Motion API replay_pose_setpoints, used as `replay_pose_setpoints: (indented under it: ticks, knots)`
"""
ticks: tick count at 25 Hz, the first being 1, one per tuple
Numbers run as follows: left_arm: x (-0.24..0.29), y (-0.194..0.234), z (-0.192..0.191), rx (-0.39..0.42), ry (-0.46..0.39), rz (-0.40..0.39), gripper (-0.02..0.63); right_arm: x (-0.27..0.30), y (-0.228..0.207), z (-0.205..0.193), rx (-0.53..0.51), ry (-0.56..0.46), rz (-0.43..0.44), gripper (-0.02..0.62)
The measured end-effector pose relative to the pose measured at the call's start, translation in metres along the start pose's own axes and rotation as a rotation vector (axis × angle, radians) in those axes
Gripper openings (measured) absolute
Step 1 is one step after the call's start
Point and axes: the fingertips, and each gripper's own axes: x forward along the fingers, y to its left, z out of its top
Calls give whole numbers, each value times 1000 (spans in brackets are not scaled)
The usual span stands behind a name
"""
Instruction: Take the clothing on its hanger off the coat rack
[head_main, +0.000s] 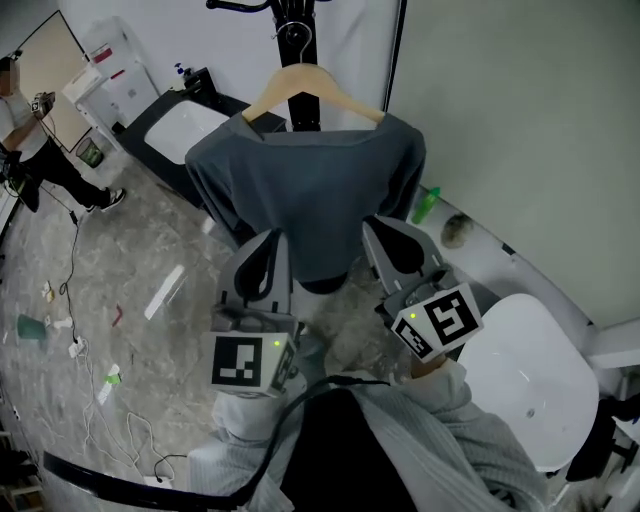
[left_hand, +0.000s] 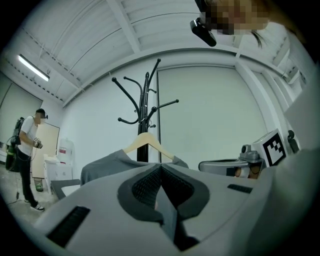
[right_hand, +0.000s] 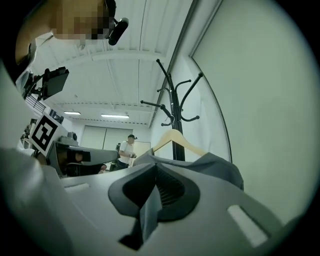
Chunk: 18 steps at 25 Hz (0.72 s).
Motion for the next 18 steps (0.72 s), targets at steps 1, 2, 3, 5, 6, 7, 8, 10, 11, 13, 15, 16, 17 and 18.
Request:
replay_pose_setpoints:
  ticks: [1, 2, 3, 5, 6, 7, 8, 10, 11, 13, 15, 16, 17, 18]
  knots:
    - [6, 9, 3, 7, -9, -18, 5, 8, -2, 2, -9, -5, -23, 2]
    - [12, 19, 7, 15, -15, -34, 5, 18, -3, 5, -21, -11, -44, 2]
    - [18, 30, 10, 23, -17, -48, 5, 28, -4, 8, -34, -18, -66, 2]
    - [29, 50, 15, 49, -17, -78, 5, 46, -7, 12, -61, -29, -119, 2]
    - [34, 57, 18, 67, -19, -96, 5, 53, -9, 13, -74, -32, -151, 2]
    - [39, 64, 21, 85, -20, -113, 5, 58, -12, 14, -87, -33, -184, 2]
    - [44, 70, 24, 101, -22, -125, 5, 62, -15, 15, -98, -33, -217, 2]
    - [52, 82, 28, 128, -19, -132, 5, 68, -21, 17, -120, -27, -271, 2]
    - [56, 86, 28, 138, -14, -132, 5, 69, -23, 16, -131, -18, -293, 2]
    - [64, 91, 27, 155, 3, -137, 5, 70, -29, 14, -155, 7, -336, 2]
    - [73, 93, 24, 171, 14, -151, 5, 68, -38, 11, -185, 37, -384, 2]
    - [76, 93, 23, 183, 12, -159, 5, 67, -42, 10, -199, 51, -404, 3]
    - [79, 91, 23, 202, 3, -170, 5, 66, -45, 9, -209, 62, -417, 2]
    - [82, 88, 24, 228, -10, -183, 5, 65, -48, 9, -214, 67, -422, 2]
